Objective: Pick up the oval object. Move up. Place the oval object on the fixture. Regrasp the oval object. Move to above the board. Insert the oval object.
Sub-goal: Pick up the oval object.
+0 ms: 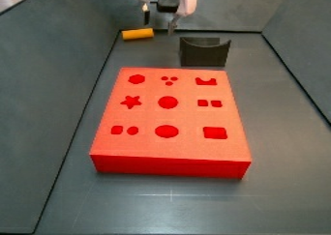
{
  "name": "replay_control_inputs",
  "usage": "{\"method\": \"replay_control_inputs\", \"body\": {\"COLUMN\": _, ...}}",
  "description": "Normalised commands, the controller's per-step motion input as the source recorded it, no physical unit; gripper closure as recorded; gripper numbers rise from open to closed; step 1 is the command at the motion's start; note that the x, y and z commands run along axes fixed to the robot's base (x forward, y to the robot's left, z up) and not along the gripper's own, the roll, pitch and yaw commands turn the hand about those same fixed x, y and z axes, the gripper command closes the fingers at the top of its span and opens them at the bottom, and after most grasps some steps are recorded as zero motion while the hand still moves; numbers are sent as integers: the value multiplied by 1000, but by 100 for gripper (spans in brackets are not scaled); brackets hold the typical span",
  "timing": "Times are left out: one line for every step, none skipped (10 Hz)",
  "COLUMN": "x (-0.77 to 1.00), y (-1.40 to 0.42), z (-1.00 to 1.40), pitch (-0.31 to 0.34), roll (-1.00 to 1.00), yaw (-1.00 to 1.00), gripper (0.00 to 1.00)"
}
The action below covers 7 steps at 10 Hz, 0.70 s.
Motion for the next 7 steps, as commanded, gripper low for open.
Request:
{"method": "replay_control_inputs", "body": {"x": -34, "y": 720, "z": -734, "pitch": 174, "roll": -31, "yaw": -229, "gripper": 0}}
{"method": "replay_control_inputs", "body": {"x": 0, "y": 709, "z": -734, "pitch": 181, "roll": -46, "yaw": -226, "gripper": 0}}
{"method": "replay_control_inputs", "body": {"x": -20, "y": 714, "z": -626, "pitch": 220, "roll": -10, "yaw": -237, "gripper": 0}}
{"method": "replay_control_inputs", "body": {"x": -123, "y": 626, "z": -549, "pitch": 267, "roll": -50, "yaw": -329, "gripper": 0}}
{"method": "replay_control_inputs", "body": {"x": -214, "y": 443, "z": -329, "pitch": 274, "roll": -59, "yaw": -486, "gripper": 0}}
{"method": "replay_control_inputs", "body": {"x": 166, "y": 151, "z": -20, "pitch": 123, "roll": -79, "yaw": -363, "gripper": 0}}
{"method": "replay_control_inputs", "body": {"x": -74, "y": 0, "z": -23, "pitch": -26, "roll": 0, "yaw": 0, "gripper": 0}}
